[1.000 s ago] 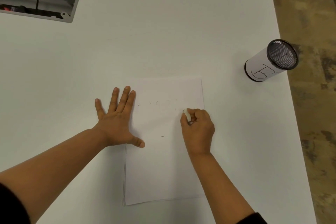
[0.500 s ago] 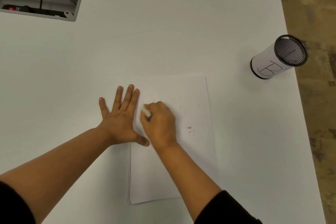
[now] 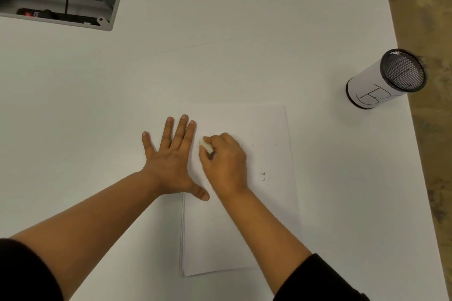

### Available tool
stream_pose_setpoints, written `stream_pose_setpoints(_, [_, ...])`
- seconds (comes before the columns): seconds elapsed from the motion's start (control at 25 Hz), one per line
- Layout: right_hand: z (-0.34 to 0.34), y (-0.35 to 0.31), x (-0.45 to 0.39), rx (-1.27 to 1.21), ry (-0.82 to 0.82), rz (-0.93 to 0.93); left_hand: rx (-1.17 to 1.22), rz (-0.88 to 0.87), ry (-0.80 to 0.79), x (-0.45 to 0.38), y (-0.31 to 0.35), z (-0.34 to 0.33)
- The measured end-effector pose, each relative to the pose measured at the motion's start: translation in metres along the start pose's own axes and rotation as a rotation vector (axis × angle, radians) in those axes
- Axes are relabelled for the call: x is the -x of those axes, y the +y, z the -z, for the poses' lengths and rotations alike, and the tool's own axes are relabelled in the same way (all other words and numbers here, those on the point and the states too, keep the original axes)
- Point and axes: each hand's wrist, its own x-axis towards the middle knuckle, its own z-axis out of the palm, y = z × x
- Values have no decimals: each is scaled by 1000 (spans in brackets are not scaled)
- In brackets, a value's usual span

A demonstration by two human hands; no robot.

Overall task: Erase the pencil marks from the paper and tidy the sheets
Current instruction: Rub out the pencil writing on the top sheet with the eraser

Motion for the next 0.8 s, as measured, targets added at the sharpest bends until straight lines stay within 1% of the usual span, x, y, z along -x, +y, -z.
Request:
stream_pose_setpoints(0.12, [10,13,-14,40,106,-64,22,-7,-11,0,-1,1])
stream_pose_setpoints(0.16, [11,13,-9,47,96,-63,19,-7,-11,0,0,1])
stream_pose_setpoints(0.24, [10,4,14,53,16,-20,7,-2,-4,0,0,-1])
stream_pose_setpoints(0.32, [5,0,15,35,-37,27,-2,-2,2,-2,0,-1])
stream_pose_setpoints(0.4, [-3,2,-10,42,5,45,-4,-3,-3,-2,-1,0])
stream_pose_setpoints(0.48, [-4,-1,-20,37,23,15,-6,-2,-5,-1,-1,-1])
stream_pose_setpoints(0.64, [4,-4,25,12,-58,8,-4,2,17,-1,0,-2])
stream_pose_setpoints(0.68, [3,-6,21,-5,-65,5,-4,1,20,-2,-1,-2])
stream_pose_setpoints(0.8, [-9,-9,-13,10,13,-3,-8,-9,9,-1,-1,-1])
